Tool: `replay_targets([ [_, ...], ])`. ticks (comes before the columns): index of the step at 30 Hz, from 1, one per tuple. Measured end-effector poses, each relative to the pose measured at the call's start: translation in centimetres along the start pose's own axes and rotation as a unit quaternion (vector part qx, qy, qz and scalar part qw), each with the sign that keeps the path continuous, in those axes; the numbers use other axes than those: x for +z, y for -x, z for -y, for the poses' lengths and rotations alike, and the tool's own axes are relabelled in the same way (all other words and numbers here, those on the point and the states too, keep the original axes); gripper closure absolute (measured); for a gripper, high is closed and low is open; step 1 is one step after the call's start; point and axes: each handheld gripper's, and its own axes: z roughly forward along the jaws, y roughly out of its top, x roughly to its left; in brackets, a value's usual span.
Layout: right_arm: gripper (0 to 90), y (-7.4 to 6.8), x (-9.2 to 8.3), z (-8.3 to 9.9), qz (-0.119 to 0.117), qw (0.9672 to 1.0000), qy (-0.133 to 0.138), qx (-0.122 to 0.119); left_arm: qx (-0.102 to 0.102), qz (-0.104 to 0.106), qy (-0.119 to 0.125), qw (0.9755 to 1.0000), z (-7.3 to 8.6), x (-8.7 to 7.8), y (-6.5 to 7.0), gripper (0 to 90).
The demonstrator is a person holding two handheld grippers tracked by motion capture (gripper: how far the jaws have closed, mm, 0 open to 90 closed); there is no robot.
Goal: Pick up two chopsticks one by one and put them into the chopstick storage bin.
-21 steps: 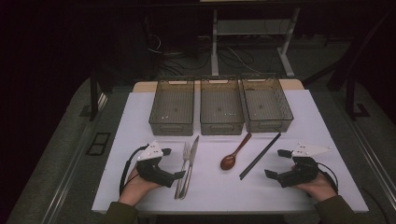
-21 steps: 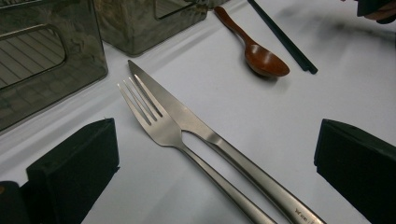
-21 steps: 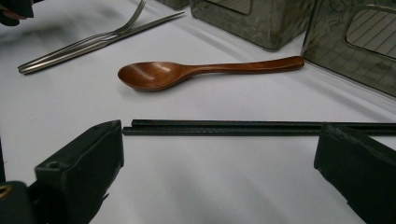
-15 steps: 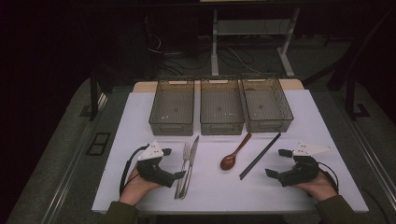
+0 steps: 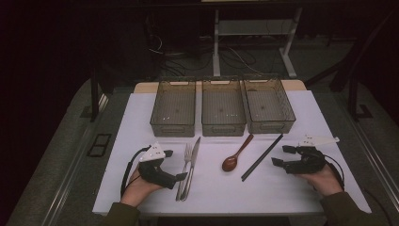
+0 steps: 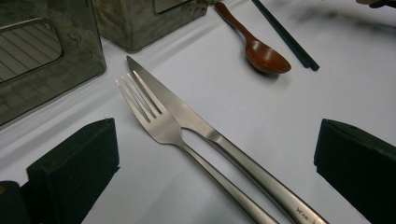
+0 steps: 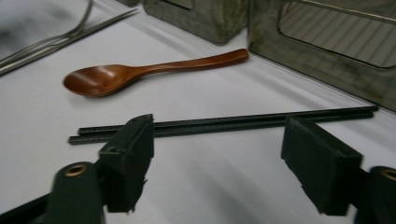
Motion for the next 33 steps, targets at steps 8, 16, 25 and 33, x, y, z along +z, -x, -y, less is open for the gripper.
replay_targets([
  [8,44.4,1.3,0.5,-1.0,0.021,0.9998,-0.005,-0.002,0.002,0.0,0.002,1.0,0.0,-0.1,0.1,0.0],
  [16,67.3,3.5,1.7,-2.0,0.054,0.9983,-0.019,0.013,-0.001,-0.001,-0.001,1.0,0.0,0.0,-0.1,0.0],
  [25,85.9,5.8,3.1,-3.0,0.075,0.9965,-0.029,0.022,-0.002,0.003,-0.002,1.0,0.1,0.0,-0.1,0.0],
  [33,88.8,6.4,4.9,-3.4,0.085,0.9949,-0.054,0.01,-0.004,0.004,-0.005,1.0,0.1,0.1,0.1,0.0],
])
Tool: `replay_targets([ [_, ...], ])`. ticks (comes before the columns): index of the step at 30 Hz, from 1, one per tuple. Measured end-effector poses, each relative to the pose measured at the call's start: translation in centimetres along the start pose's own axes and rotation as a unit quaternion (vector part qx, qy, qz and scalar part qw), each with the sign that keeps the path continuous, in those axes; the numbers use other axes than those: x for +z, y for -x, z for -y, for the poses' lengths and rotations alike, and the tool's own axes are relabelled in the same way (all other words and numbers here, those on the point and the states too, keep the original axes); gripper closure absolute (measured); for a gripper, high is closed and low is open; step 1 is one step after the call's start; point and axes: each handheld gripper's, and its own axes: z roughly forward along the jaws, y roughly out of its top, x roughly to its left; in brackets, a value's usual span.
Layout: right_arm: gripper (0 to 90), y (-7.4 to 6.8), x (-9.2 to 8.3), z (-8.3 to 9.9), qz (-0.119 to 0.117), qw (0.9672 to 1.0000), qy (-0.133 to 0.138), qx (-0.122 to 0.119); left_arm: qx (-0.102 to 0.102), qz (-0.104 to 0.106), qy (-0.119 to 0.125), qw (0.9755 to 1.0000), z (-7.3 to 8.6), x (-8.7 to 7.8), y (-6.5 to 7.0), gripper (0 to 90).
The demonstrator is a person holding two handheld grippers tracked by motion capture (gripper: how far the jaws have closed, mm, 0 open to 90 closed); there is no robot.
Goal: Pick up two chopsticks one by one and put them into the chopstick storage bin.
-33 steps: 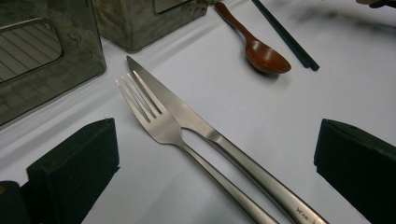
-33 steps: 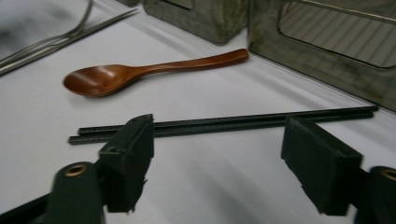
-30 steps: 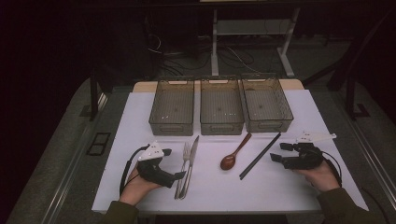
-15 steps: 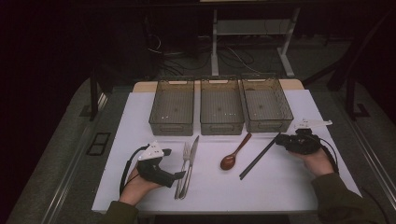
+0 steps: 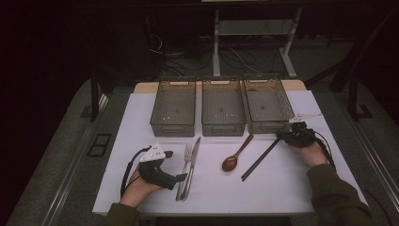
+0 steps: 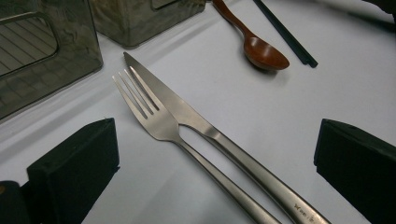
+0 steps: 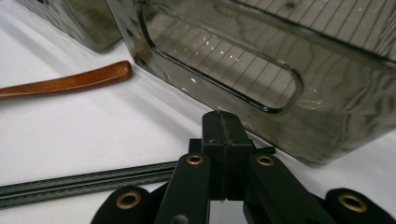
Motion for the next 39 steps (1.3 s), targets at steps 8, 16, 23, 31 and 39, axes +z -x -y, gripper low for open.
replay_targets([
  [8,88.8,0.1,0.6,0.1,0.011,0.9998,-0.013,-0.01,-0.002,0.002,0.002,1.0,0.1,0.0,0.0,0.0],
  [16,88.9,0.1,0.8,0.2,0.014,0.9997,-0.017,-0.013,-0.002,0.003,0.001,1.0,0.1,-0.1,0.0,0.0],
  [23,88.8,0.4,0.5,0.3,0.021,0.9995,-0.022,-0.008,-0.001,0.004,-0.001,1.0,0.2,-0.1,0.0,0.0],
  [31,88.9,0.6,0.3,0.5,0.023,0.9994,-0.026,-0.004,0.0,0.005,-0.002,1.0,0.2,-0.1,0.0,0.0],
  [39,88.9,1.1,0.0,0.6,0.03,0.9992,-0.028,0.0,0.0,0.007,-0.004,1.0,0.2,-0.1,0.1,0.0],
])
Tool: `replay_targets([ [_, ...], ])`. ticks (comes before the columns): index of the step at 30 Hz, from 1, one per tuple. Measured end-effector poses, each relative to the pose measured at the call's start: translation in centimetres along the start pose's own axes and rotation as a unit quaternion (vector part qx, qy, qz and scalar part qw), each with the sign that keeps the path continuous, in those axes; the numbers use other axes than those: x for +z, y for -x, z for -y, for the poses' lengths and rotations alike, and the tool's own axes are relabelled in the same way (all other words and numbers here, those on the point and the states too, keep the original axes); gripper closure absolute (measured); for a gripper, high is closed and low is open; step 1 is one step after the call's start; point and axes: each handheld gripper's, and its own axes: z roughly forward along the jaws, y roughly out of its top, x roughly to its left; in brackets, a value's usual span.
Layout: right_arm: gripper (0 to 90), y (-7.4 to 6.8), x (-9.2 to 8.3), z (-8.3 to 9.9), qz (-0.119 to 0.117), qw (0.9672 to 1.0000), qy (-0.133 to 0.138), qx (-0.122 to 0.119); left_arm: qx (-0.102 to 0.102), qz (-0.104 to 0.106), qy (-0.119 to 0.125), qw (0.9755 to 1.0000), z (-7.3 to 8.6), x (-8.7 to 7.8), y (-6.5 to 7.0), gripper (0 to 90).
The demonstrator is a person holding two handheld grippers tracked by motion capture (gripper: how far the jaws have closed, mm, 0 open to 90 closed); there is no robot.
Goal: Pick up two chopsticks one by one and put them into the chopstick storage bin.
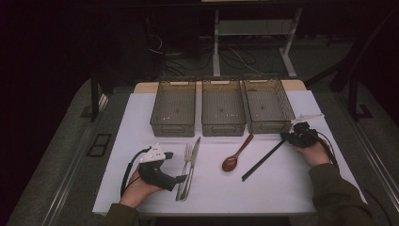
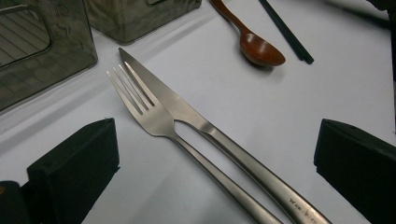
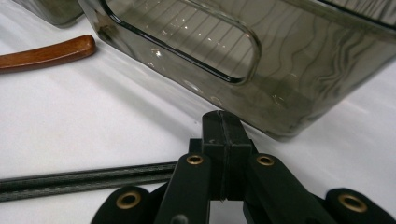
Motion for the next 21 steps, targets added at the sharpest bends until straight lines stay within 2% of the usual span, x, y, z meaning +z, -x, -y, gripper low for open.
replay_targets([
  [21,88.9,0.95,-0.65,0.5,0.017,0.9998,-0.007,0.008,-0.001,0.003,0.001,1.0,-0.01,-0.05,0.06,0.0],
])
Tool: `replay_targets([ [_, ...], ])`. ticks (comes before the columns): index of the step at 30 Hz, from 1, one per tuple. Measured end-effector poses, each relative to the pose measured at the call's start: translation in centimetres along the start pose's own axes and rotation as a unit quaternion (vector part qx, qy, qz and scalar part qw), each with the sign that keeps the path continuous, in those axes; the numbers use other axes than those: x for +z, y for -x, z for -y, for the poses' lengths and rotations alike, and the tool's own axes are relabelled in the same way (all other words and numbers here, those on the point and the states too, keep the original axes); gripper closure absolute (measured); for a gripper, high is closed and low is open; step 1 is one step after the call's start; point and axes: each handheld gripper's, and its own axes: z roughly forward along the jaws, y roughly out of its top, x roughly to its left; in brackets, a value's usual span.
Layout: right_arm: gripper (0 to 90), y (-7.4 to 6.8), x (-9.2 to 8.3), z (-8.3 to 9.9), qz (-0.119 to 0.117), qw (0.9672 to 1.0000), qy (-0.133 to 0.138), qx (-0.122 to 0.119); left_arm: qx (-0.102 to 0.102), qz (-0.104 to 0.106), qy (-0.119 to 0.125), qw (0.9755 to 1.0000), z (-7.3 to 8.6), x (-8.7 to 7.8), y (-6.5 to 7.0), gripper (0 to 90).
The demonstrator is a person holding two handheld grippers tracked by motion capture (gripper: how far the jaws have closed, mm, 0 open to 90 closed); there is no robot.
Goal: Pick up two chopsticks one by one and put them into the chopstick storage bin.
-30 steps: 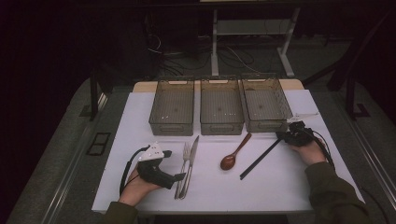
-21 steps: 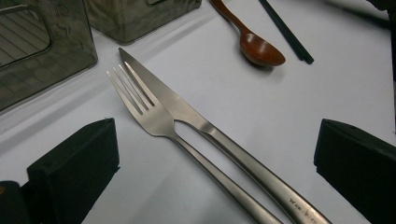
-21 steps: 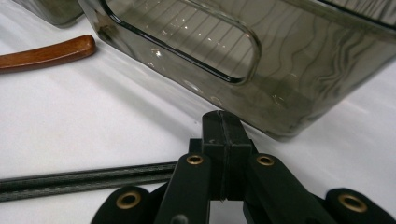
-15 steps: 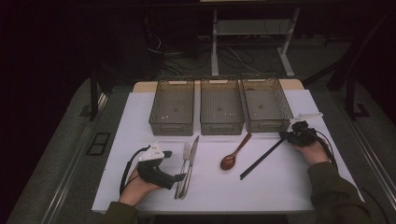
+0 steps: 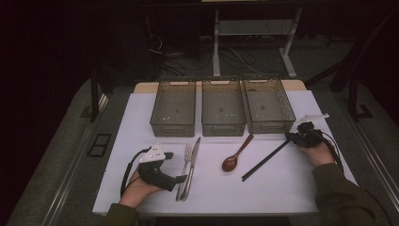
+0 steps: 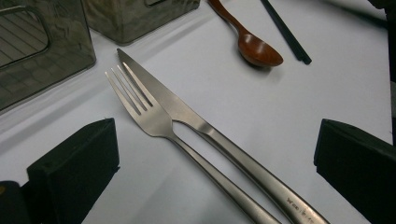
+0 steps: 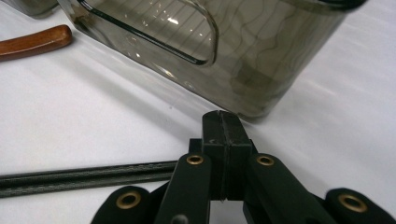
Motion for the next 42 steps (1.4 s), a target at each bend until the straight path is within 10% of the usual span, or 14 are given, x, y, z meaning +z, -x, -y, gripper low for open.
replay_targets([
  [42,89.0,0.4,-2.6,2.4,0.009,0.9998,-0.017,0.005,0.001,0.009,-0.003,1.0,-0.1,0.3,0.1,0.0],
])
